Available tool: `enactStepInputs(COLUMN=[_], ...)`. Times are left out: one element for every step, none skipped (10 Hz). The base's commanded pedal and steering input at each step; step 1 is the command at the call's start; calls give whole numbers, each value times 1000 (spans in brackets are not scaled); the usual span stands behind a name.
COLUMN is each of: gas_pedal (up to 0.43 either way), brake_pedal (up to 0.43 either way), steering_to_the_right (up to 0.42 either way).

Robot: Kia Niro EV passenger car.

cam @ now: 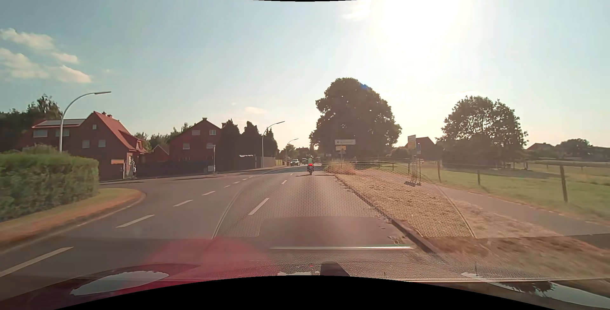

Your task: Follow the waypoints while adhering to traffic rules and regulations

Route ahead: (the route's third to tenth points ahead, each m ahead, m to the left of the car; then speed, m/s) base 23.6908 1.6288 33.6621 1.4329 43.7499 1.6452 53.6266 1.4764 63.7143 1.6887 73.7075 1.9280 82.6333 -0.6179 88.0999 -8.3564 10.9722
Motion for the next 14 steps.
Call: enactStepInputs(gas_pedal=[138, 138, 150, 157, 157, 169, 169, 169, 169, 169, 169, 169, 169, 169], brake_pedal=[0, 0, 0, 0, 0, 0, 0, 0, 0, 0, 0, 0, 0, 0], steering_to_the_right=[-2, -2, -2, -2, -2, -2, -2, -2, -3, -3, -3, -3, -3, -4])
